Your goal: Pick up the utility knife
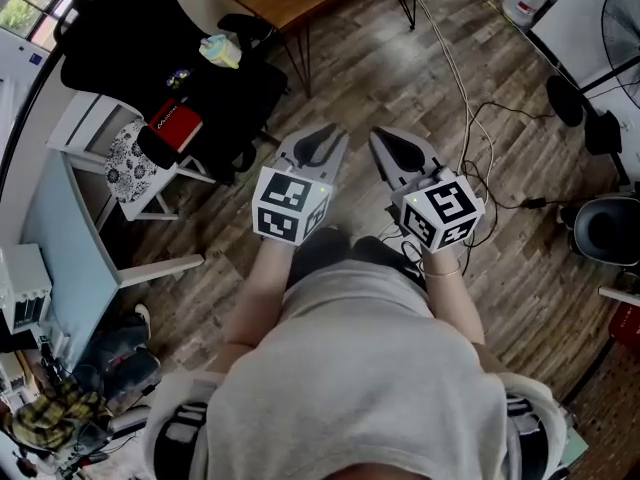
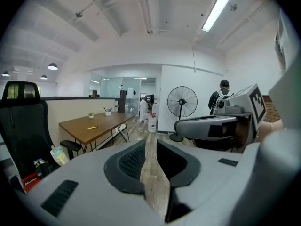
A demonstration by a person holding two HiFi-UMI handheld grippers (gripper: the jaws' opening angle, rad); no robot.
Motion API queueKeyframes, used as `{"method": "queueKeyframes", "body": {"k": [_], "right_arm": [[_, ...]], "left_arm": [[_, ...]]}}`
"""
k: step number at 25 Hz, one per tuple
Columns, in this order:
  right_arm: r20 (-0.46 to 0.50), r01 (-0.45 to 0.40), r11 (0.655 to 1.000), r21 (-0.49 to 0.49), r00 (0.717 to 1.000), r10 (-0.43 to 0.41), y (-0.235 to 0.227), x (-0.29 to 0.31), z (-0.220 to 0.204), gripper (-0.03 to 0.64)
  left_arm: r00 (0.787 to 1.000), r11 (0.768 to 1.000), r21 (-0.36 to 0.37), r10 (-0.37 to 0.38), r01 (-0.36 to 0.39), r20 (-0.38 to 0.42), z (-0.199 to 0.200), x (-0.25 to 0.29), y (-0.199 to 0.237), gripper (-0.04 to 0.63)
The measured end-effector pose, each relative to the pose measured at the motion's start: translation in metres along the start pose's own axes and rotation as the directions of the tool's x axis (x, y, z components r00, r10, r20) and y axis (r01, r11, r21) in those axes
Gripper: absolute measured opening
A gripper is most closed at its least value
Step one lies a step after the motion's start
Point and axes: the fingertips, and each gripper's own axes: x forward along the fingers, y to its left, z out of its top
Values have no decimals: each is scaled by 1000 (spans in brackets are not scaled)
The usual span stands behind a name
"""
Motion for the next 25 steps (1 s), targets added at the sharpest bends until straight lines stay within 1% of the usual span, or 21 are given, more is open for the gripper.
{"method": "queueKeyframes", "body": {"k": [3, 6, 9, 15, 19, 22, 25], "right_arm": [[-6, -6, 1000, 11, 1000, 6, -2, -1, -5, 9], [-6, -9, 1000, 19, 1000, 9, -2, -3, -10, 9], [-14, -10, 999, 31, 1000, 10, -6, -1, -17, 9], [-57, -11, 999, 39, 998, 14, -14, 23, -32, 9], [-58, 2, 999, 44, 998, 0, -32, 51, -29, 9], [-53, 17, 999, 34, 998, -15, -49, 82, -19, 9], [-52, 44, 999, 29, 998, -42, -68, 112, -5, 9]], "left_arm": [[1000, 1000, -7, 16, -16, 2, 1, -1, 0, 92], [999, 999, -7, 32, -32, -3, 0, -2, 2, 129], [999, 999, 1, 47, -47, -10, -2, 0, 9, 141], [1000, 999, -32, 16, -16, -2, -6, 15, 29, 143], [1000, 1000, -26, 12, -12, -9, -3, 35, 57, 150], [1000, 1000, -28, 14, -14, -12, 5, 55, 90, 154], [1000, 1000, -24, -1, 0, -16, 17, 76, 121, 164]]}}
